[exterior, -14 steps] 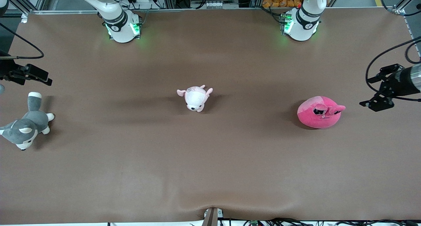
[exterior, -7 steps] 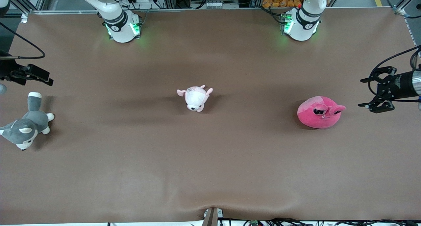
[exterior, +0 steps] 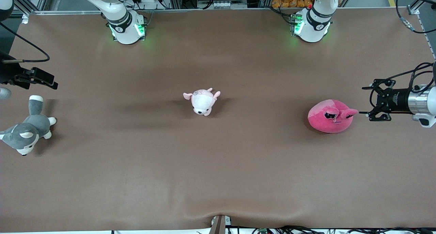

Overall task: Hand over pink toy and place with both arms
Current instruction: 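Move the left gripper toward the pink plush toy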

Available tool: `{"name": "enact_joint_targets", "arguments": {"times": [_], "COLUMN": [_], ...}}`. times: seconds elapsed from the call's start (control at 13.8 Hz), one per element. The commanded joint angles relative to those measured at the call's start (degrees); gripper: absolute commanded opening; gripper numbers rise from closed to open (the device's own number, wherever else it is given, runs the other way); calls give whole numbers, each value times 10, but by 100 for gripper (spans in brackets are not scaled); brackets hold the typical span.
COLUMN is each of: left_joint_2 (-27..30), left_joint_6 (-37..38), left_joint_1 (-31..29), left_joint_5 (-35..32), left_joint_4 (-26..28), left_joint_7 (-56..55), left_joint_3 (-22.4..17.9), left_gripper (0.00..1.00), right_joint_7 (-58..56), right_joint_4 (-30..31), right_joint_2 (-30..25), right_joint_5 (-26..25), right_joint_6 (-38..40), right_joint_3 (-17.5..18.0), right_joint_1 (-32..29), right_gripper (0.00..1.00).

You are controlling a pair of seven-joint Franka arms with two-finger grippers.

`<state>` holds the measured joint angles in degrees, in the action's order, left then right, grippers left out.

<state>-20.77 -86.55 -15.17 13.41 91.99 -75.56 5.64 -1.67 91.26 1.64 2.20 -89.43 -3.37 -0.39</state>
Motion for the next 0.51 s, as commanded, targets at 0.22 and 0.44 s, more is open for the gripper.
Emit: {"name": "enact_joint_targets", "arguments": {"times": [0.22, 0.44], "left_joint_2": [-31, -31], "left_joint_6": [-27, -63], "left_joint_1": [-28, -31], "left_joint_5": [36, 59], "left_joint_4": [10, 41], "left_joint_7": [-9, -8], "left_joint_3": [2, 2], "left_gripper": [100, 100], "right_joint_7": [6, 6], "right_joint_4": [1, 1], "right_joint_2": [-2, -3], "right_joint_5": [3, 3], "right_joint_6": [1, 2], "right_joint_3": [1, 1], "right_joint_1": [0, 0], "right_gripper": [100, 100]}}
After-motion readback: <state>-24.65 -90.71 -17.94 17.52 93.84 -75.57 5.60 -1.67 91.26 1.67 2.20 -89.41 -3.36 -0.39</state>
